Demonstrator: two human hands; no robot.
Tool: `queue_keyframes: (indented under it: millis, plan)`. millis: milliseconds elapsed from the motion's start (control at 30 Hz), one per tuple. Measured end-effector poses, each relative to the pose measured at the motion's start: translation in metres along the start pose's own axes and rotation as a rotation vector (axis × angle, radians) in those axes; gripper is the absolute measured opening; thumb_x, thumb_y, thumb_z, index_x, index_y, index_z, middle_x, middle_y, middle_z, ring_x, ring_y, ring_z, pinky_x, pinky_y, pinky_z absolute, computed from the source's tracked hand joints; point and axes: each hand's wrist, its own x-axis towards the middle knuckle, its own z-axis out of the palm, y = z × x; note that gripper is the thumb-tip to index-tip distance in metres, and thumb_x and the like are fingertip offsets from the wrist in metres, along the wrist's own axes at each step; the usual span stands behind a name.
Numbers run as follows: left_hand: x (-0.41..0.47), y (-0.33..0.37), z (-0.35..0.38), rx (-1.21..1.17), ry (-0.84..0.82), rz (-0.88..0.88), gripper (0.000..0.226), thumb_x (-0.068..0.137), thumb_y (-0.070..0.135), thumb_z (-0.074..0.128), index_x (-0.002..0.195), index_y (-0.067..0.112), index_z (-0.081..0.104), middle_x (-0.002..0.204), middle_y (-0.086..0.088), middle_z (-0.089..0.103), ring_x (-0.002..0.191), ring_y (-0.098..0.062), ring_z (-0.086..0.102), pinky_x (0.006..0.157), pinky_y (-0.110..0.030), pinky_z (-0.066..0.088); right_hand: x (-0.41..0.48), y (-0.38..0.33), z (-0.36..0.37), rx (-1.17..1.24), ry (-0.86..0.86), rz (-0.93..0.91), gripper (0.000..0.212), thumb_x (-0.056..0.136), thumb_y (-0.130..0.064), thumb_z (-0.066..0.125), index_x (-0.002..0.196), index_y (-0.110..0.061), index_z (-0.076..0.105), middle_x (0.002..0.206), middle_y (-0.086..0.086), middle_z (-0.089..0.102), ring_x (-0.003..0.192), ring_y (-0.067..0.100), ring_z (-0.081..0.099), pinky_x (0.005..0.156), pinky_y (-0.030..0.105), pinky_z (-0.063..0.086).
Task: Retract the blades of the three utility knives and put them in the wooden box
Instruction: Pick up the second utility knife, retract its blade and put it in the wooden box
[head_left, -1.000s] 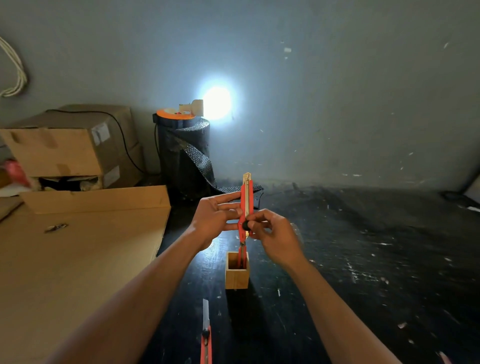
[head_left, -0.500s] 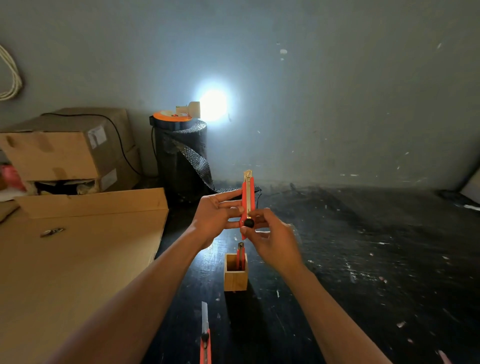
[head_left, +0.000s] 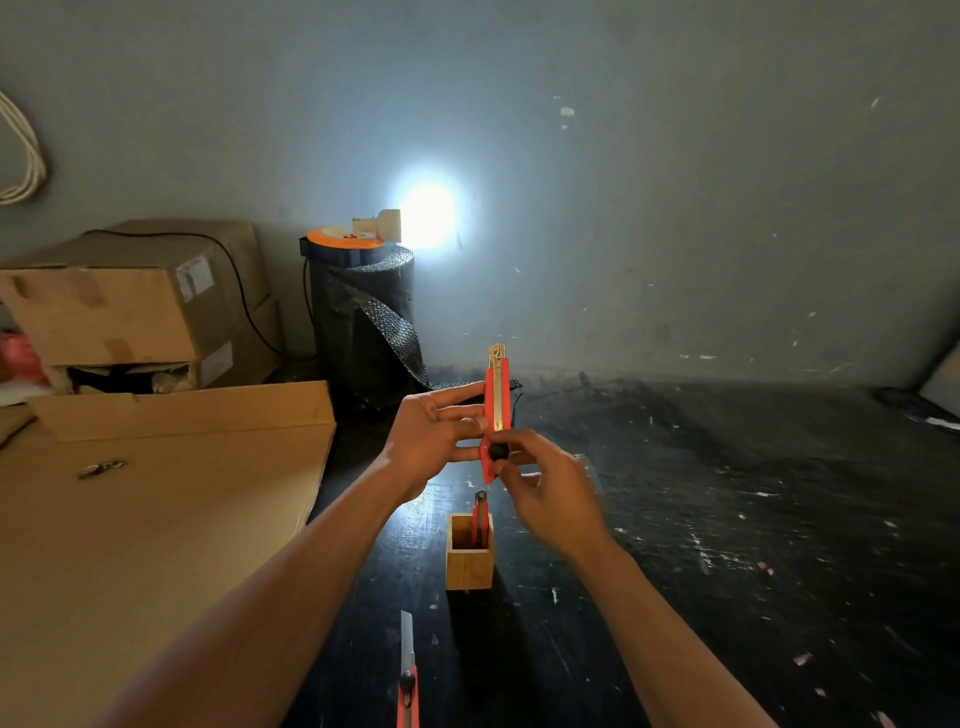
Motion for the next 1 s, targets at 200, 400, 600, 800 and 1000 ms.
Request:
queue_keyframes:
  millis: [200, 400, 600, 800, 1000]
  plan:
    - [0.001, -0.002, 0.002, 0.003, -0.003, -0.004, 0.039, 0.093, -0.005, 0.068, 0.128, 0.010, 0.069, 0.088, 0.010, 0.082, 0.078, -0.014, 0.081, 0.058, -0.024, 0.062, 0.000, -0.002, 0.000, 0.054, 0.032, 0.031, 0.030, 0.093, -0.029, 0.070, 0.120, -0.031, 0.057, 0.111, -0.013, 0.065, 0.084, -0.005, 0.059, 0.060, 0.000, 0.045]
    - [0.002, -0.004, -0.001, -0.019, 0.005, 0.005, 0.039, 0.093, -0.005, 0.068, 0.129, 0.008, 0.069, 0.093, 0.004, 0.083, 0.081, -0.018, 0.082, 0.060, -0.027, 0.063, -0.002, -0.003, -0.005, 0.004, 0.020, -0.002, 0.026, 0.096, -0.018, 0.066, 0.121, -0.021, 0.066, 0.110, -0.013, 0.063, 0.079, -0.010, 0.053, 0.065, -0.010, 0.037]
    - [0.002, -0.021, 0.000, -0.040, 0.011, -0.055, 0.035, 0.097, -0.005, 0.060, 0.127, 0.010, 0.069, 0.088, 0.006, 0.083, 0.077, -0.017, 0.082, 0.058, -0.026, 0.062, -0.005, 0.008, 0.010, 0.072, 0.098, 0.049, 0.018, 0.090, -0.027, 0.073, 0.098, -0.026, 0.057, 0.094, -0.014, 0.064, 0.077, -0.012, 0.056, 0.064, -0.007, 0.041]
    - [0.003, -0.031, -0.004, -0.015, 0.004, -0.081, 0.043, 0.091, -0.011, 0.068, 0.126, 0.012, 0.071, 0.092, 0.004, 0.083, 0.080, -0.020, 0.082, 0.060, -0.027, 0.063, -0.001, 0.018, 0.024, 0.108, 0.116, 0.094, 0.021, 0.086, -0.039, 0.074, 0.090, -0.032, 0.054, 0.088, -0.019, 0.064, 0.079, -0.006, 0.063, 0.068, 0.009, 0.048]
    - [0.000, -0.033, -0.006, -0.014, -0.036, -0.075, 0.045, 0.091, -0.013, 0.065, 0.122, 0.020, 0.069, 0.085, 0.008, 0.083, 0.077, -0.013, 0.081, 0.058, -0.022, 0.060, 0.021, 0.021, 0.016, 0.277, 0.076, 0.185, 0.029, 0.093, -0.040, 0.068, 0.118, -0.032, 0.056, 0.104, -0.011, 0.071, 0.098, 0.013, 0.071, 0.084, 0.035, 0.062]
